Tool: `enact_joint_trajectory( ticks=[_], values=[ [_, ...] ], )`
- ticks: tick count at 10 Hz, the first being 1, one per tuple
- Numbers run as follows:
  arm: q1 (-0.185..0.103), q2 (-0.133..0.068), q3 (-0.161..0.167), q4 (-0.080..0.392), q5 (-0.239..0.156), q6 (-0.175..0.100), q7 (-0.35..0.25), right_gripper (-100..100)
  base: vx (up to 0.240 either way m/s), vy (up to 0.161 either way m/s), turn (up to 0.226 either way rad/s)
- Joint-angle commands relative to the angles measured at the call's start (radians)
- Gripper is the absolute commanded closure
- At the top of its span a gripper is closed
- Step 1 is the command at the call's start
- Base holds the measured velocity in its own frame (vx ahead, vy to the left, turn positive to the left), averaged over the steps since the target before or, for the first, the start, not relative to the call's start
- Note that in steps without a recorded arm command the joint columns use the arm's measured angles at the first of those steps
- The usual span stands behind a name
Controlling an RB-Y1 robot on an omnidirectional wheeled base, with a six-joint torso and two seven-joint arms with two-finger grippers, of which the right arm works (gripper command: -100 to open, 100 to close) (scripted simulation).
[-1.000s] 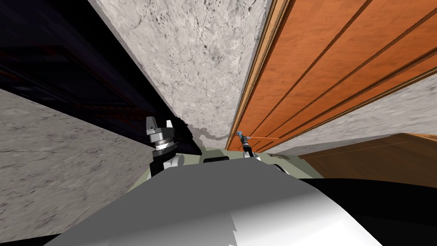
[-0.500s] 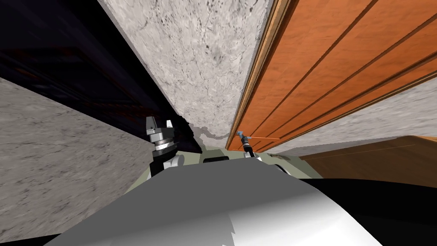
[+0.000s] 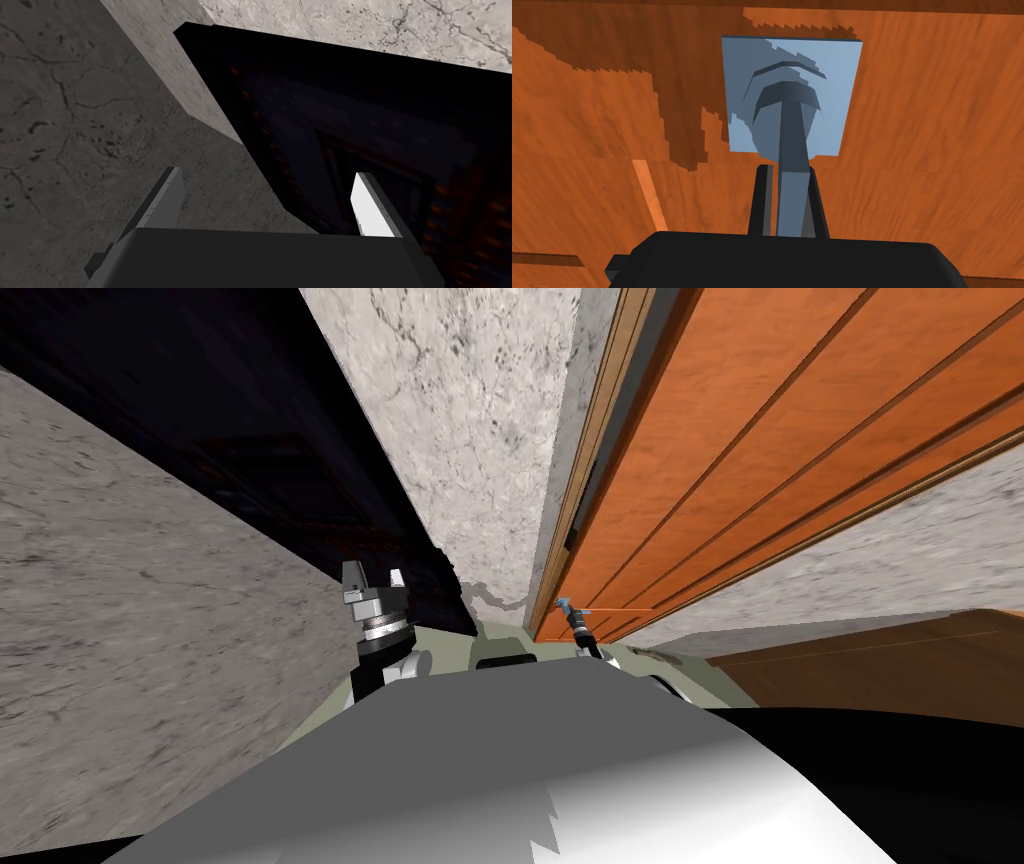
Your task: Pull the door open
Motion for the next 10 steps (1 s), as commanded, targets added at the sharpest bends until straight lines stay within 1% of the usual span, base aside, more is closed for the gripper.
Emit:
enact_joint_trajectory(
  ticks=[1, 3, 4, 5, 6, 8, 9, 10],
  values=[
    [0.019, -0.011, 0.023, -0.014, 0.013, -0.015, -0.029, 100, -0.234, -0.072, 0.132],
    [0.030, -0.025, 0.038, -0.015, 0.021, -0.030, -0.053, 100, -0.233, -0.085, 0.125],
    [0.027, -0.022, 0.031, -0.017, 0.017, -0.018, -0.043, 100, -0.095, -0.033, 0.028],
    [0.051, -0.037, 0.048, -0.014, 0.027, -0.052, -0.066, 100, -0.141, -0.025, 0.158],
    [0.056, -0.041, 0.052, -0.014, 0.029, -0.060, -0.071, 100, -0.201, -0.052, 0.120],
    [0.082, -0.060, 0.069, -0.015, 0.038, -0.098, -0.095, 100, -0.198, -0.070, 0.111],
    [0.088, -0.066, 0.073, -0.015, 0.041, -0.107, -0.101, 100, -0.169, -0.060, 0.085],
    [0.101, -0.076, 0.082, -0.016, 0.046, -0.127, -0.114, 100, -0.151, -0.063, 0.124]
  ],
)
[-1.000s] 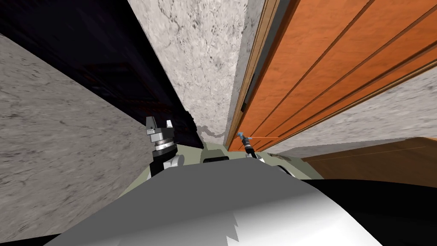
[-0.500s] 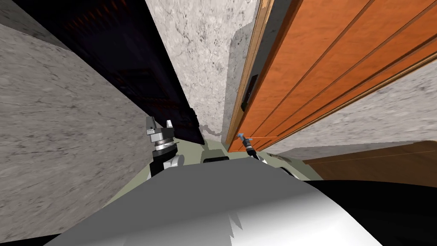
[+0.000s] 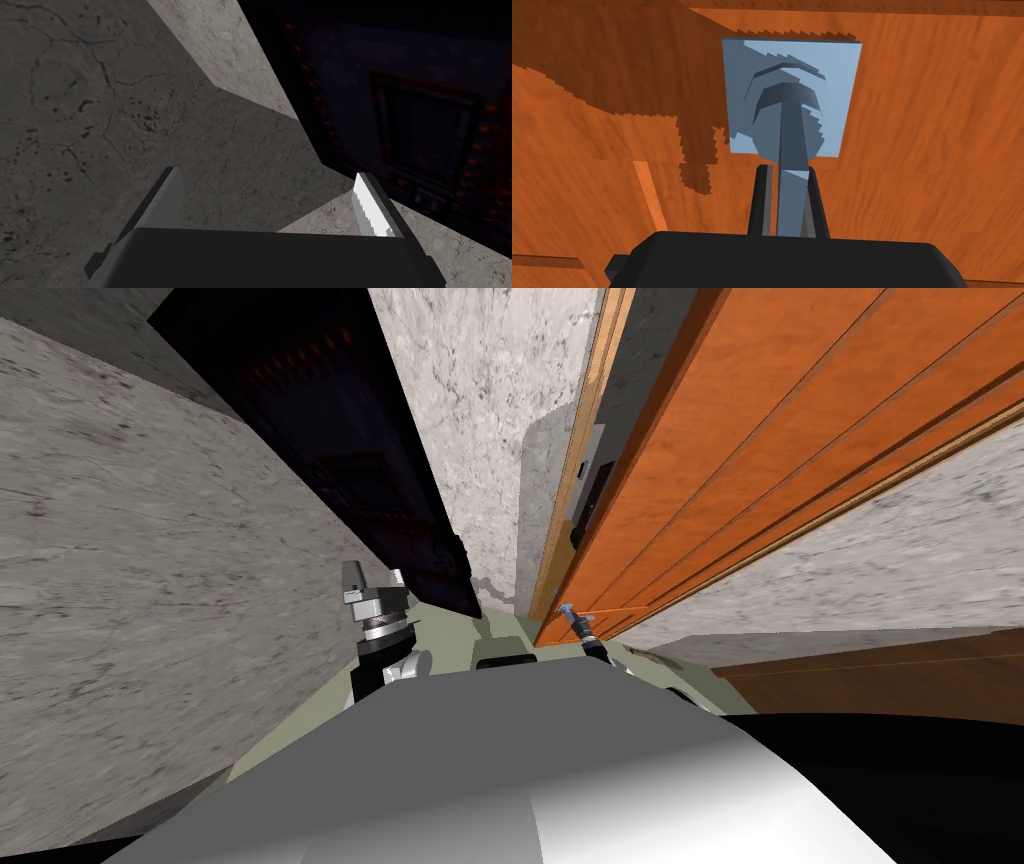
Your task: Pull the door open
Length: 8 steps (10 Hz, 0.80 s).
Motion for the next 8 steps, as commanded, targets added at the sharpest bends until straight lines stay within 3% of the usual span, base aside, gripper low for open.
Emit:
enact_joint_trajectory(
  ticks=[1, 4, 5, 8],
  values=[
    [0.018, -0.014, 0.013, 0.001, 0.007, -0.034, -0.019, 100, -0.164, -0.068, 0.111],
    [0.047, -0.037, 0.033, 0.000, 0.018, -0.078, -0.046, 100, -0.168, -0.048, 0.098],
    [0.046, -0.033, 0.026, -0.013, 0.014, -0.058, -0.038, 100, -0.081, -0.024, 0.011],
    [0.059, -0.042, 0.036, 0.003, 0.015, -0.090, -0.048, 100, -0.210, -0.075, 0.201]
  ],
)
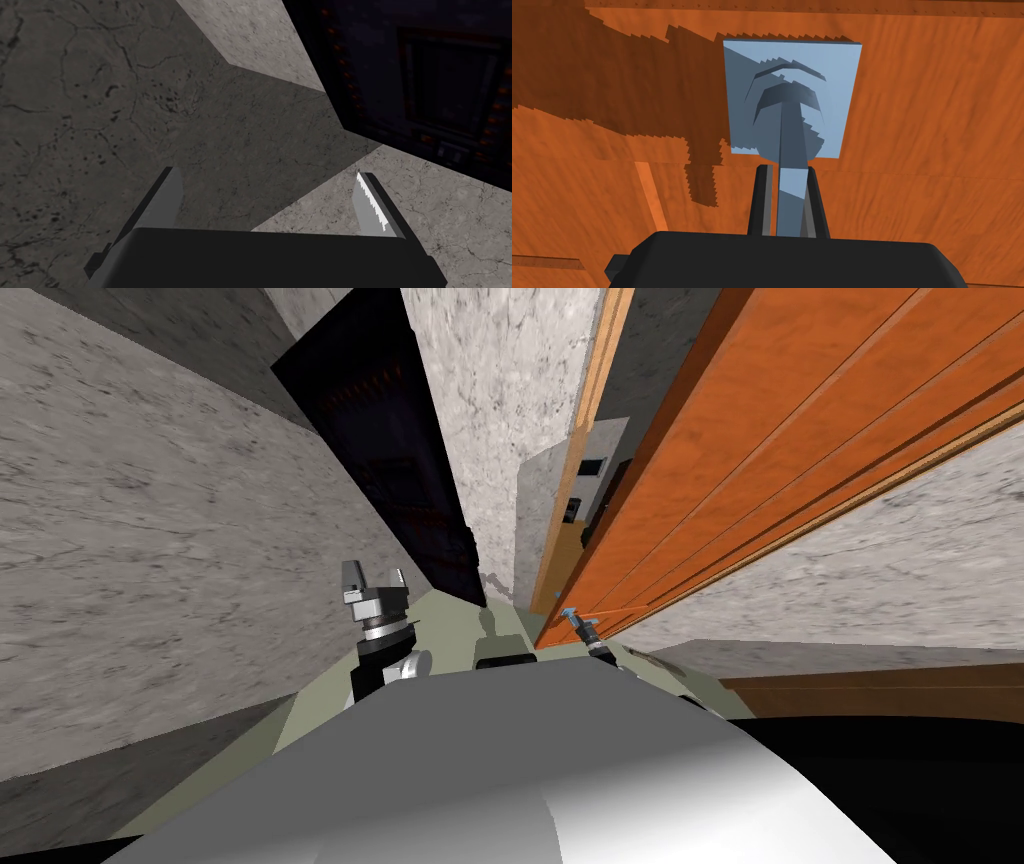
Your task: Pull the door open
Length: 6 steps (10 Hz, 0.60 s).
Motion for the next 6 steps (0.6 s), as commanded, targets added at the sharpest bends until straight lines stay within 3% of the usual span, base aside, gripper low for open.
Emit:
enact_joint_trajectory(
  ticks=[1, 6],
  values=[
    [0.010, -0.002, 0.010, 0.008, 0.003, -0.022, -0.004, 100, -0.259, -0.096, 0.189],
    [0.024, -0.015, 0.022, 0.033, 0.003, -0.071, -0.017, 100, -0.229, -0.094, 0.188]
  ],
)
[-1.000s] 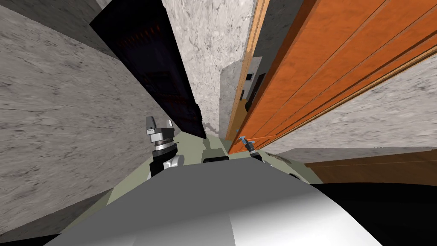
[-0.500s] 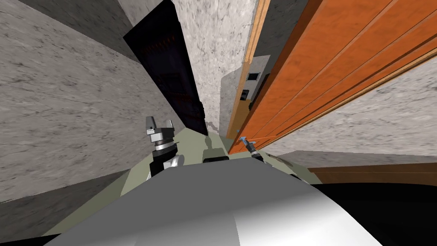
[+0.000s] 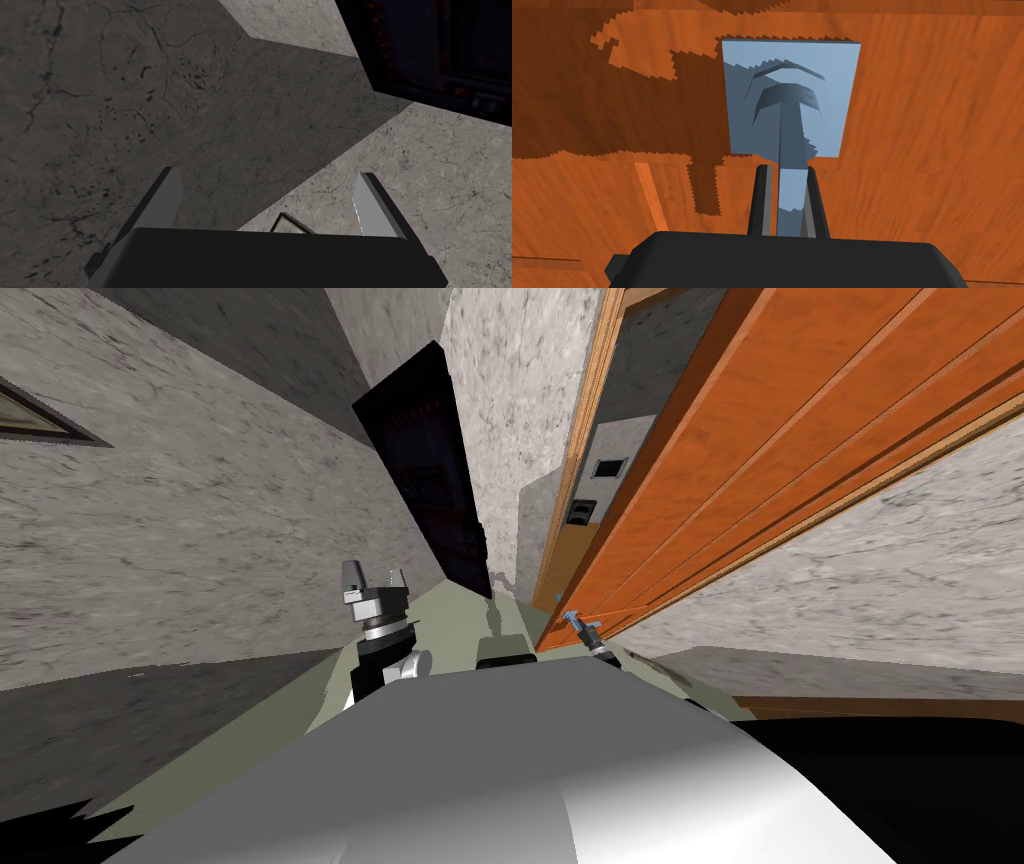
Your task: Pull the door open
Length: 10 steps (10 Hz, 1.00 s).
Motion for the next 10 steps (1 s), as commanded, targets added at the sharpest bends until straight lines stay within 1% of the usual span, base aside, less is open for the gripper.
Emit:
enact_joint_trajectory(
  ticks=[1, 2, 3, 5, 10],
  values=[
    [0.004, -0.001, 0.005, 0.007, 0.001, -0.019, -0.003, 100, -0.215, -0.087, 0.138],
    [-0.004, -0.001, 0.003, 0.017, 0.001, -0.016, -0.002, 100, -0.091, -0.035, 0.028],
    [-0.005, -0.001, 0.006, 0.027, 0.003, -0.025, -0.005, 100, -0.156, -0.025, 0.148],
    [-0.006, -0.002, 0.008, 0.034, 0.004, -0.032, -0.006, 100, -0.222, -0.101, 0.189],
    [-0.012, -0.006, 0.014, 0.057, 0.007, -0.057, -0.012, 100, -0.202, -0.069, 0.160]
  ],
)
